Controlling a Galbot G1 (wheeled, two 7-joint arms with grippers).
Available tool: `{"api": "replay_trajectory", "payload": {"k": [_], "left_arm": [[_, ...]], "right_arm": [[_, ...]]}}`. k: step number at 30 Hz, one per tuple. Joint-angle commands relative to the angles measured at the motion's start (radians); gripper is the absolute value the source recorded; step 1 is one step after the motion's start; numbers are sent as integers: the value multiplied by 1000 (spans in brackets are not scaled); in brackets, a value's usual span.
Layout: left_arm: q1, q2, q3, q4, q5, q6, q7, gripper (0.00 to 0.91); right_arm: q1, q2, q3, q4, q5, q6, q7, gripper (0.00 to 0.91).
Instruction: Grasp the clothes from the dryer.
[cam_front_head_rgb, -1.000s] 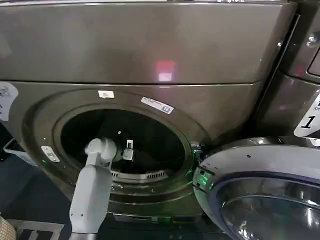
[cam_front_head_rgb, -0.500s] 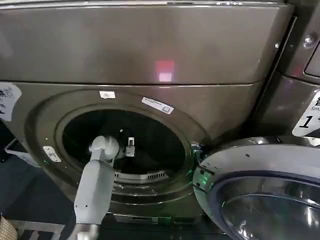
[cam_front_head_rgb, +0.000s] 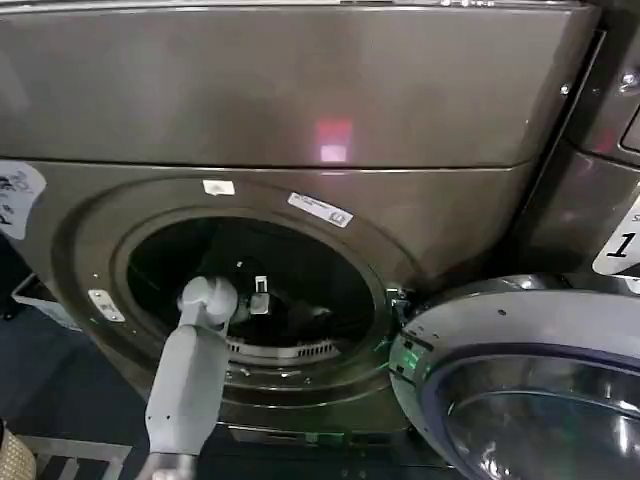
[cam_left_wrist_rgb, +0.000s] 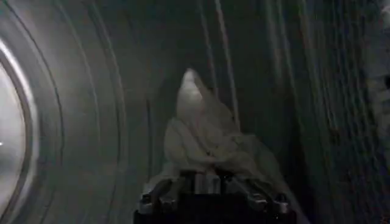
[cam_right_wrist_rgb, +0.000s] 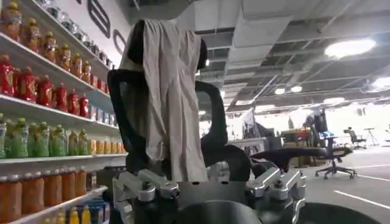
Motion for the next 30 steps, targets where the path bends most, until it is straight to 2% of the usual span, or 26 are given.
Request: {"api": "replay_trajectory", "payload": {"k": [1,5,7,9,12,13,14,15,20,30], "left_arm": [[-11,-2,6,-26,-117,36,-196,0],[-1,-11,29,-36,-117,116,-426,0],[-3,-25,31,-33,-128,187,-541,0],[-10,-42,26,-26,-178,307,-673,0],[7,-53,31,-60,-314,418,-861,0],[15,-60,28,-80,-382,441,-903,0],[25,-64,28,-97,-456,447,-975,0],[31,-66,31,-115,-532,467,-1042,0],[91,-88,62,-216,-832,506,-1287,0],[168,-135,104,-299,-918,488,-1419,0]], "right_arm": [[-4,1,1,1,2,0,0,907],[-4,6,-6,11,3,-2,-1,907],[-3,7,-10,14,3,0,-1,907],[-3,7,-11,18,3,2,-1,907],[-7,17,3,71,0,-97,-9,907],[-4,15,1,70,0,-84,-3,907],[-5,13,-5,61,9,-60,-1,907],[-7,13,-19,43,6,12,-1,907],[-7,16,-25,51,-3,8,2,907],[-9,22,-33,55,-5,12,2,907]]}}
